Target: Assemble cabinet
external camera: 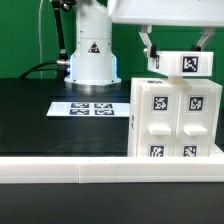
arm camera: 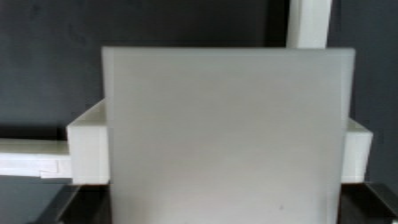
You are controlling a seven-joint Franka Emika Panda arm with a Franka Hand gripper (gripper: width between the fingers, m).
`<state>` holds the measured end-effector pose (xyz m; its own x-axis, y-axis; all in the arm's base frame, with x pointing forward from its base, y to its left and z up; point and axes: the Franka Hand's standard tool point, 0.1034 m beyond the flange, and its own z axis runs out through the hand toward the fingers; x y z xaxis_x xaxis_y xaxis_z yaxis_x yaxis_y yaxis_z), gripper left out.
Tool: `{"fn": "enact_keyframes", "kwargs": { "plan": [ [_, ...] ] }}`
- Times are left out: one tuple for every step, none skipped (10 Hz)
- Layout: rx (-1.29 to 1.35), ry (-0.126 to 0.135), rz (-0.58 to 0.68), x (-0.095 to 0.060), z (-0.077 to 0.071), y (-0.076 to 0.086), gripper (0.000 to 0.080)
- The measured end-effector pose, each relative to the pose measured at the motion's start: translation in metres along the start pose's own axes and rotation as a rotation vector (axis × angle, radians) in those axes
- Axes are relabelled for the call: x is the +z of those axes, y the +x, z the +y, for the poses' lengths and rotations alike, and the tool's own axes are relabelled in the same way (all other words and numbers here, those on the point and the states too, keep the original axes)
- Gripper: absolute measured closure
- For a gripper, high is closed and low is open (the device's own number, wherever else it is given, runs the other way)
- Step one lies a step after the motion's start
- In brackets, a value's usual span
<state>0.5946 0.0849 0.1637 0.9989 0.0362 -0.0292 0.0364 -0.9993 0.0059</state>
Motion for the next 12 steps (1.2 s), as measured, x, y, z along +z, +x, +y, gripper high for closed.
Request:
{"fn": "enact_keyframes", "kwargs": {
  "plan": [
    [0.000, 0.000, 0.004, 0.0024, 0.0001, -0.0004, 0.0236],
    [0.000, 0.000, 0.004, 0.0025, 0.0001, -0.0006, 0.0236],
    [0.000, 0.000, 0.004, 0.0026, 0.0001, -0.0006, 0.0236],
    [0.000, 0.000, 0.004, 0.0027, 0.0001, -0.0006, 0.0236],
    [0.000, 0.000, 0.004, 0.0028, 0.0001, -0.0006, 0.0236],
    [0.000, 0.000, 0.004, 0.0029, 0.0001, -0.0006, 0.0236],
    [0.000, 0.000, 0.003, 0.0029, 0.0001, -0.0007, 0.0236],
    [0.000, 0.000, 0.003, 0.0030, 0.0001, -0.0007, 0.0236],
    [0.010, 0.000, 0.003, 0.0030, -0.0001, -0.0007, 0.0236],
    [0.024, 0.000, 0.003, 0.0031, -0.0003, -0.0007, 0.0236],
    [0.022, 0.000, 0.003, 0.0032, -0.0003, -0.0008, 0.0236],
    [0.073, 0.003, 0.003, 0.0033, -0.0011, -0.0008, 0.0236]
  ]
}}
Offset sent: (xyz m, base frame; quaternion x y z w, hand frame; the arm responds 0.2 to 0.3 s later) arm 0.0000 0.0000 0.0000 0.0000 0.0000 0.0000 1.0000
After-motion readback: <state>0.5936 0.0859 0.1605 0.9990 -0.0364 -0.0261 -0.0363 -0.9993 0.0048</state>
